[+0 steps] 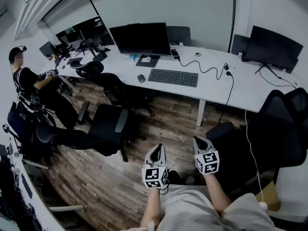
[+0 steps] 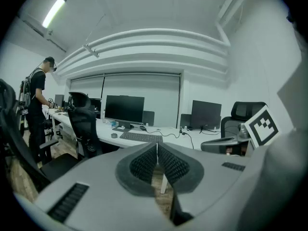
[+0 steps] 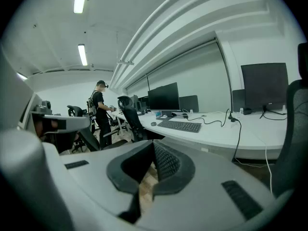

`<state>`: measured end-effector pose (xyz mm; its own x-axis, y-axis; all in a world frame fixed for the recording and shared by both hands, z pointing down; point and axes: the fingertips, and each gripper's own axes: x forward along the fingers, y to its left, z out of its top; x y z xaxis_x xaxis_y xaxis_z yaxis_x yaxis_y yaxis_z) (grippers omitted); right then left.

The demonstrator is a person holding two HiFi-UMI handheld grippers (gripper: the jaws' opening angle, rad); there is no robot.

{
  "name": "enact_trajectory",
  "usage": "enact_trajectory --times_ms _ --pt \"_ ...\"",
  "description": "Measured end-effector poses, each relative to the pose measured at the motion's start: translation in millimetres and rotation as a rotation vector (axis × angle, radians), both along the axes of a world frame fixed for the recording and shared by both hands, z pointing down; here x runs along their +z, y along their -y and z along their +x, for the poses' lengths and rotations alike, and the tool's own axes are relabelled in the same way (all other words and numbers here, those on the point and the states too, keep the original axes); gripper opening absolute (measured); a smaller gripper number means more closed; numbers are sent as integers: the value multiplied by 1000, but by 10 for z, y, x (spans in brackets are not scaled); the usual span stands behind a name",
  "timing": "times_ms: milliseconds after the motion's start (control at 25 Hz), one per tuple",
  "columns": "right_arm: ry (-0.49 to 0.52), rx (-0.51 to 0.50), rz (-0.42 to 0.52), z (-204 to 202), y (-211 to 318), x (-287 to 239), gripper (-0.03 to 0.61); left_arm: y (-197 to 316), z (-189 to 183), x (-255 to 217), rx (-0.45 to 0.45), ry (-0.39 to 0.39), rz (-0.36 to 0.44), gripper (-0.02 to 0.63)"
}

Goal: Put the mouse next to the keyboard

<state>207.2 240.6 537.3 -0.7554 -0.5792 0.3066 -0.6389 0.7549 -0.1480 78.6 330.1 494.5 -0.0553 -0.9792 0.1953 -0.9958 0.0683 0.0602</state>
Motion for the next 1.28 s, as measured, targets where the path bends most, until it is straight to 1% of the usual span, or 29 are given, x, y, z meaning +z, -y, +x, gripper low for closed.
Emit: enact_trajectory --times_ms 160,320,440,520,600,640,720,760,800,840,880,960,1040,1160,1280 --pt "-6 -9 9 86 -37 -46 2 41 15 -12 -1 -17 8 23" --pt "-4 7 11 93 -15 -39 2 35 21 -20 10 -21 15 23" --pt "37 18 -6 102 2 -48 3 33 28 21 18 -22 -4 25" --pt "69 6 -11 89 -12 -82 4 18 9 39 14 -32 -12 27" --pt "74 -9 -10 78 -32 -100 5 5 5 52 14 -48 -18 42" --pt "72 -13 -12 78 -41 -95 10 1 16 62 17 -52 -23 64" --pt "72 -20 -30 82 -56 -65 76 -2 48 76 25 -50 -29 110" --pt "76 -22 -44 83 -61 -50 82 -1 61 72 28 -47 -29 119" --pt "79 -24 -55 80 -67 -40 103 1 71 62 32 -44 -28 133" --pt "81 -28 -63 71 -73 -34 138 4 77 49 35 -38 -27 151" --pt "80 -32 -67 60 -79 -25 164 2 78 40 36 -33 -28 161" --pt "78 -39 -75 44 -89 7 183 -18 64 44 29 -30 -30 169" --pt "75 -44 -82 25 -78 38 220 -31 27 73 15 -35 -33 169" --pt "63 -46 -95 14 -77 108 234 -62 -35 166 -4 -43 -56 169" --pt "44 -60 -104 -39 -47 179 219 2 -116 223 -8 -49 -64 169"
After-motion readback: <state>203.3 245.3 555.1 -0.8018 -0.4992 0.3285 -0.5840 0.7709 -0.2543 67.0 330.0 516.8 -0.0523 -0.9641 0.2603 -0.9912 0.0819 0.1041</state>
